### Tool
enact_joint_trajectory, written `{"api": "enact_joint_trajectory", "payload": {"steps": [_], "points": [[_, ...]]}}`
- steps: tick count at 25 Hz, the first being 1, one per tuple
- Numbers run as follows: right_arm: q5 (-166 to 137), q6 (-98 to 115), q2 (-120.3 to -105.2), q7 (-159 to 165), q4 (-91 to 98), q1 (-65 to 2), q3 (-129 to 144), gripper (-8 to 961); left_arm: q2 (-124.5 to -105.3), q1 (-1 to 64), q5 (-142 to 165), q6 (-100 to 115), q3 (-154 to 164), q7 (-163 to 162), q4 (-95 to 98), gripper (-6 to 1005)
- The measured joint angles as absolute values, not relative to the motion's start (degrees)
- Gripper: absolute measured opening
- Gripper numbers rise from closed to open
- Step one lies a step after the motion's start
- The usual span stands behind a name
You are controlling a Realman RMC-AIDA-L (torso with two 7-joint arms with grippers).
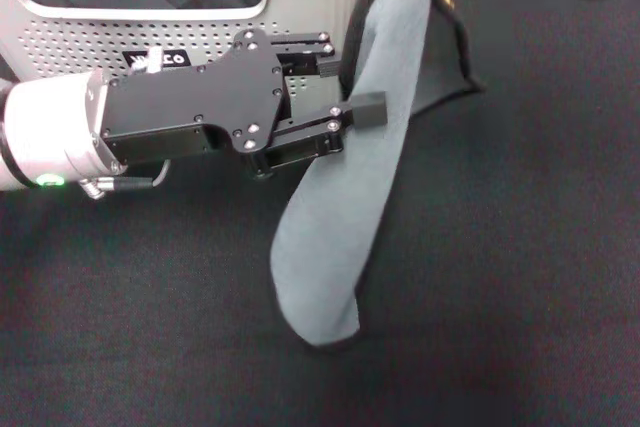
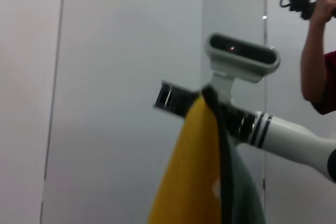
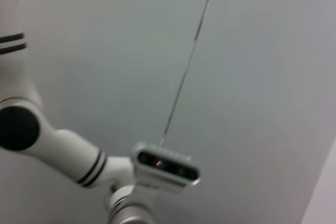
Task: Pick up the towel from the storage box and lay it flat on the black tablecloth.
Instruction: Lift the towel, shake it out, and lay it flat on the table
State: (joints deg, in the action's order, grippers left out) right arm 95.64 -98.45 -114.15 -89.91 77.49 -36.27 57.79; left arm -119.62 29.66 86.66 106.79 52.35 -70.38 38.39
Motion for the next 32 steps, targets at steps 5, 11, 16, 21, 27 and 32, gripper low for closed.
{"api": "enact_joint_trajectory", "payload": {"steps": [5, 11, 16, 21, 27, 32], "points": [[96.1, -98.5, -114.35, -89.9, 77.6, -36.1, 54.1, 7, -119.54, 29.3, 87.2, 105.1, 52.4, -69.9, 36.3, 434], [96.2, -98.4, -113.57, -89.9, 79.0, -36.3, 52.2, 7, -119.70, 29.2, 87.9, 104.5, 52.4, -69.4, 36.0, 434], [96.1, -98.3, -113.54, -90.2, 79.1, -36.6, 52.1, 7, -119.72, 29.8, 87.7, 104.3, 52.4, -68.8, 34.9, 433], [96.1, -98.3, -113.86, -90.6, 79.1, -36.7, 52.1, 7, -119.72, 30.1, 87.5, 102.4, 52.1, -67.8, 33.6, 433], [96.3, -97.8, -113.83, -91.2, 79.1, -36.7, 52.1, 7, -119.77, 30.1, 87.5, 99.5, 52.1, -66.5, 32.3, 433], [96.8, -96.6, -113.92, -92.0, 79.1, -36.6, 51.9, 8, -119.79, 30.1, 87.9, 99.2, 52.4, -66.3, 32.0, 434]]}}
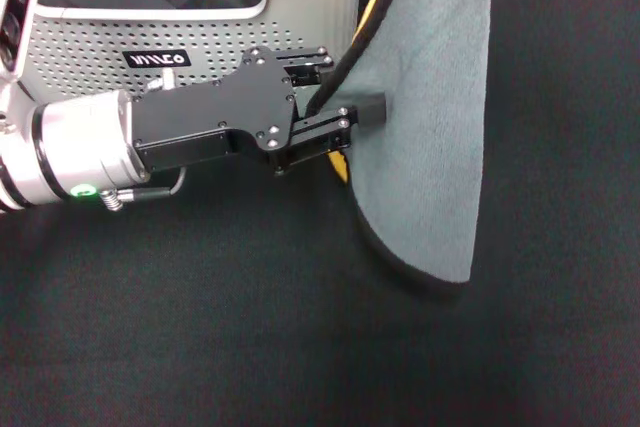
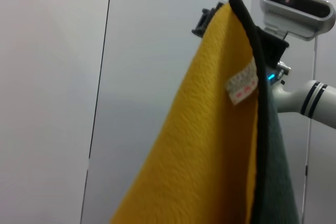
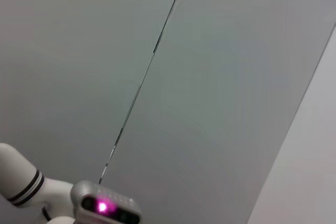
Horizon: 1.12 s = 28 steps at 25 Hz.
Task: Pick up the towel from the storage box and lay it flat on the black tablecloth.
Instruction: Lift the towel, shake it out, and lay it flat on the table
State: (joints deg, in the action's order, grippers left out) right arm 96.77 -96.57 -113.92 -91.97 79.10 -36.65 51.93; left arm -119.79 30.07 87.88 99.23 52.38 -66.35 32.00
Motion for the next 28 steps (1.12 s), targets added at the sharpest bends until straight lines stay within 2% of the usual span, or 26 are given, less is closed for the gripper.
{"api": "enact_joint_trajectory", "payload": {"steps": [16, 28], "points": [[100.3, -96.1, -113.23, -92.4, 79.1, -36.4, 49.6, 8, -119.71, 30.1, 88.9, 96.9, 52.5, -65.6, 30.1, 420], [100.6, -96.4, -113.37, -92.6, 79.1, -35.9, 48.2, 7, -119.61, 30.1, 89.1, 97.2, 52.6, -65.9, 29.4, 389]]}}
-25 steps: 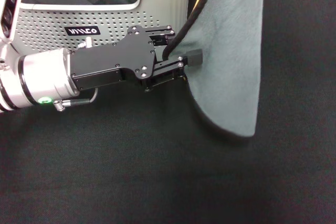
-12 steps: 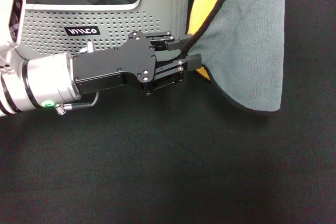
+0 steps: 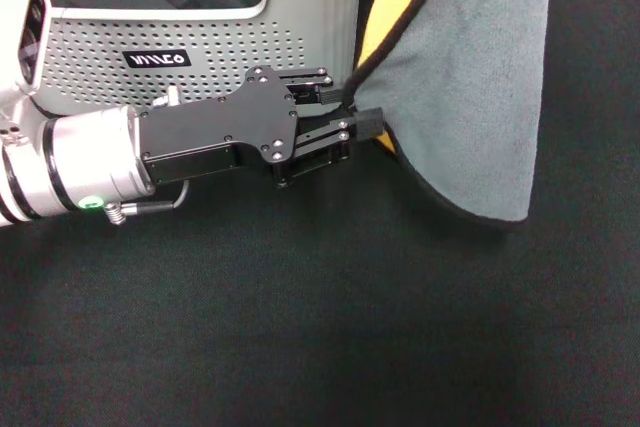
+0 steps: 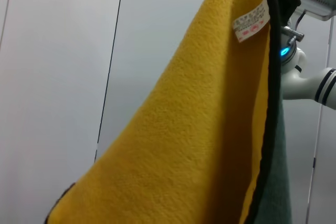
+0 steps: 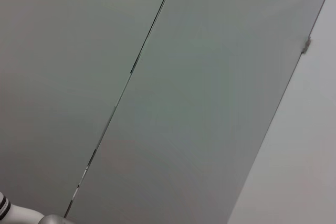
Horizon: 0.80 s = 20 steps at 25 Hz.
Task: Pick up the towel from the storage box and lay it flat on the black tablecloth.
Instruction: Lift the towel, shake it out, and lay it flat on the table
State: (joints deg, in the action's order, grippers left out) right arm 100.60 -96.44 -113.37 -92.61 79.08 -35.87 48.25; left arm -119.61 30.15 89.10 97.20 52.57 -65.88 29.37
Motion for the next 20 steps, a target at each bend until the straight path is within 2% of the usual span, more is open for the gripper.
{"api": "enact_joint_trajectory", "payload": {"steps": [8, 14, 20], "points": [[101.4, -96.6, -113.25, -92.7, 78.8, -35.2, 48.2, 8, -119.53, 30.1, 89.5, 97.5, 52.6, -65.8, 29.3, 356], [101.4, -96.7, -113.53, -92.8, 79.1, -35.2, 48.2, 7, -119.63, 30.1, 89.7, 97.5, 53.9, -65.8, 29.4, 178], [101.4, -96.7, -113.57, -92.8, 78.9, -34.9, 48.2, 7, -119.67, 30.1, 89.6, 97.5, 53.9, -66.1, 29.4, 133]]}}
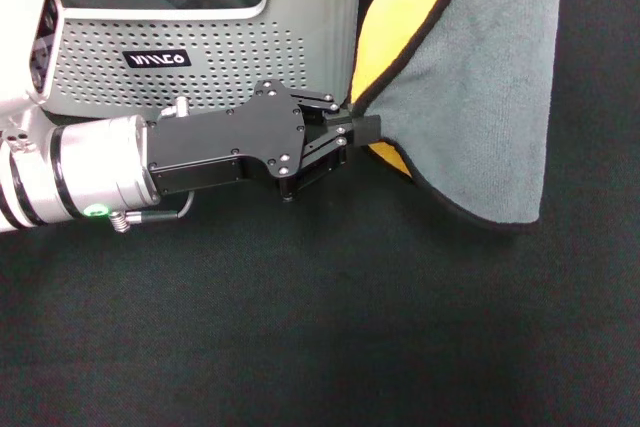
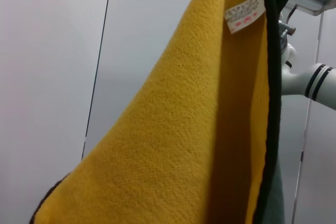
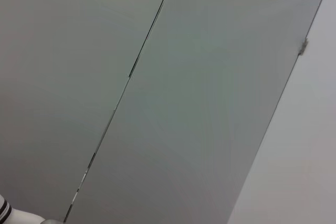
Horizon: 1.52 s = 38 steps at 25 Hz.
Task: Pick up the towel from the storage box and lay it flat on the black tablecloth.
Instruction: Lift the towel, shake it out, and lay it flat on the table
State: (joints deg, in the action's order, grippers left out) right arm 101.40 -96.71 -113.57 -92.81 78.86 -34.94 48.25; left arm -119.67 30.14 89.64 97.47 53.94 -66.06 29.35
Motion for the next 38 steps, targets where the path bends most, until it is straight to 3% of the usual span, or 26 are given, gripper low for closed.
{"api": "enact_joint_trajectory", "payload": {"steps": [20, 23, 30, 38], "points": [[102.0, -96.6, -113.96, -92.4, 77.7, -31.9, 48.3, 7, -119.35, 30.0, 89.1, 100.0, 53.6, -67.4, 29.8, 51], [101.6, -96.6, -114.12, -92.1, 76.2, -30.2, 48.6, 7, -118.06, 29.4, 85.8, 102.5, 53.6, -68.4, 30.1, 12], [102.0, -97.2, -114.33, -90.4, 75.7, -25.2, 48.5, 7, -112.46, 28.9, 77.8, 110.4, 53.5, -70.9, 31.0, 12], [105.0, -99.3, -115.29, -90.3, 74.9, -17.7, 48.8, 7, -112.37, 28.6, 77.7, 112.3, 53.5, -76.5, 38.3, 12]]}}
